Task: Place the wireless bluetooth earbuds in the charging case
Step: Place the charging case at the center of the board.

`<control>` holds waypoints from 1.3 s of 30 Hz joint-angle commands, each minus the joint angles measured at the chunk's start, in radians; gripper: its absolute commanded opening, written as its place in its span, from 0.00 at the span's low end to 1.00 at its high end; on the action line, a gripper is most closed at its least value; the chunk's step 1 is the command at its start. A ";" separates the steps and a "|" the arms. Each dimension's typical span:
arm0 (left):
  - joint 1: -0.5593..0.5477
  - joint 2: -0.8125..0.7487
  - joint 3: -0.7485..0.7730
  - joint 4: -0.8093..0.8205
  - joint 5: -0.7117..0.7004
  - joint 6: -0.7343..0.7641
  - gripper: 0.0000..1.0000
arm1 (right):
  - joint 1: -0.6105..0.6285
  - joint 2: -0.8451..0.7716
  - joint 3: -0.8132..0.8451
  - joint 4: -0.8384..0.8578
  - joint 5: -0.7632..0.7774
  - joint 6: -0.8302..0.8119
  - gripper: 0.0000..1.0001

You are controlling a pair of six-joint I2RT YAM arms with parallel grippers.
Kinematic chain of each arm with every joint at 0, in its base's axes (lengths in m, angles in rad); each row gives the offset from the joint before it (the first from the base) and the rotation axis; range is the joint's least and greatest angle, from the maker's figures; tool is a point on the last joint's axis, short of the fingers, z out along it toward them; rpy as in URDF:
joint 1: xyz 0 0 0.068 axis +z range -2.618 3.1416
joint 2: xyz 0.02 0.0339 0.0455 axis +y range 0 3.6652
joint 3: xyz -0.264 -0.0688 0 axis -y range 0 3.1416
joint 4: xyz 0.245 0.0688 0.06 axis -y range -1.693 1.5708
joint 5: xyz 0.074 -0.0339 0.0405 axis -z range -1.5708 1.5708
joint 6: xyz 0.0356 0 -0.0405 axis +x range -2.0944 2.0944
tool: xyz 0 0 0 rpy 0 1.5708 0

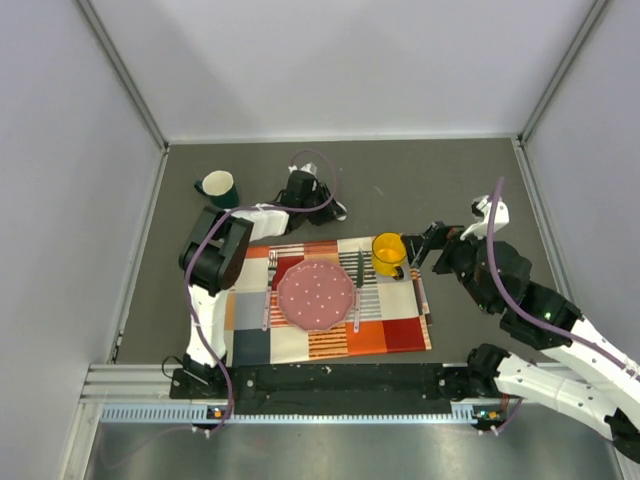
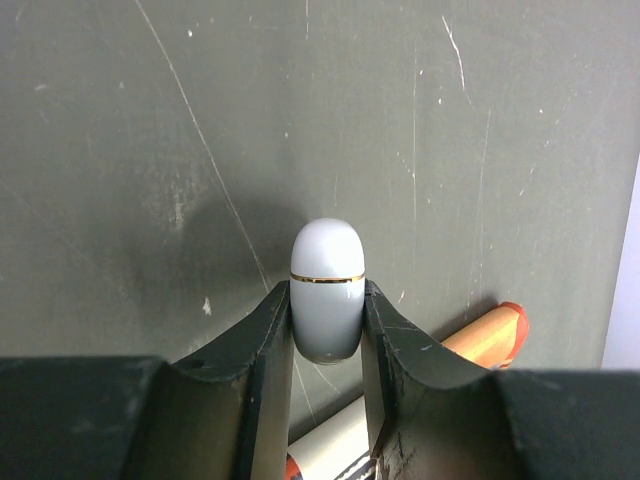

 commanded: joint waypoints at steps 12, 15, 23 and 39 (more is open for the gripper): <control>0.009 0.018 0.062 -0.028 0.004 0.025 0.28 | -0.010 0.025 0.057 0.017 -0.011 -0.025 0.99; 0.011 0.023 0.071 -0.028 0.024 0.027 0.28 | -0.010 0.028 0.060 0.017 -0.012 -0.030 0.99; 0.014 0.023 0.066 -0.008 0.044 0.020 0.43 | -0.010 0.037 0.080 0.017 -0.025 -0.039 0.99; 0.026 -0.127 -0.006 -0.057 -0.078 0.114 0.71 | -0.010 0.036 0.080 0.017 -0.029 -0.034 0.99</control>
